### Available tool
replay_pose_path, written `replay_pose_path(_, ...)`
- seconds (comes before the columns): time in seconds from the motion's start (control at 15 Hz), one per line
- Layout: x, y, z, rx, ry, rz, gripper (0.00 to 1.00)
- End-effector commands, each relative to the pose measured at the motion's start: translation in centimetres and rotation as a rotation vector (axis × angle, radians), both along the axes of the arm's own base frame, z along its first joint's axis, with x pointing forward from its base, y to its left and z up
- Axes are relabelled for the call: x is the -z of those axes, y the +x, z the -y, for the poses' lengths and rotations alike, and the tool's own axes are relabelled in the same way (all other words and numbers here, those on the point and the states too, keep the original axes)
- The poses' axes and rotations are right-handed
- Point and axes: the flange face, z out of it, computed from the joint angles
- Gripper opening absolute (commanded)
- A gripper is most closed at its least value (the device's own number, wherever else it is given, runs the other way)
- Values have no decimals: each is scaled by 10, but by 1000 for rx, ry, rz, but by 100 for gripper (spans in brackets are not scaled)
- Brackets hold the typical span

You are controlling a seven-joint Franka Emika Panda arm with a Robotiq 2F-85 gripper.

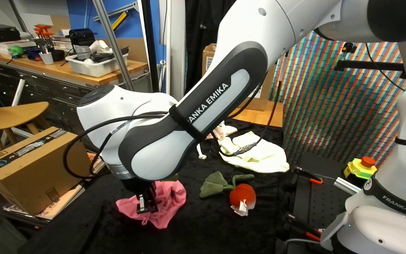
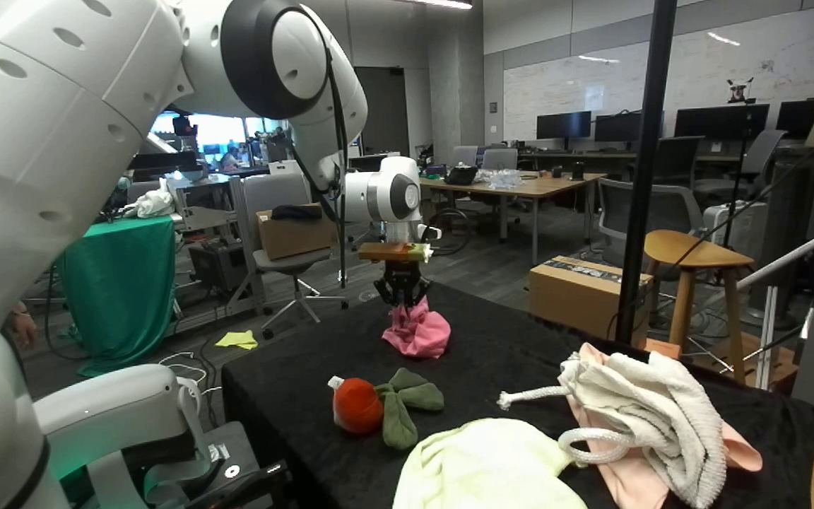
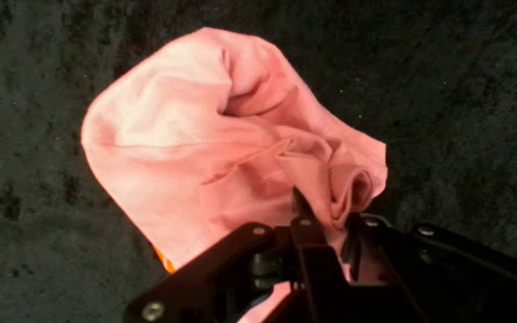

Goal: Pile up all the objects on the table

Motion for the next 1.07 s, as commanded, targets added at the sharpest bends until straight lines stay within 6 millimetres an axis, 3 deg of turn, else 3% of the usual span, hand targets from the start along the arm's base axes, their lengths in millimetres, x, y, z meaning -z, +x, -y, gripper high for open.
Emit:
replay_pose_path(0.0,-17,6,9,0,-15,38,1)
replay_pose_path(0.2,-40,8,22,25,-30,88,4)
replay_pose_path(0.53,-105,18,69,144,-54,235,4)
replay_pose_path(1.0,-196,30,179,456,-81,409,3)
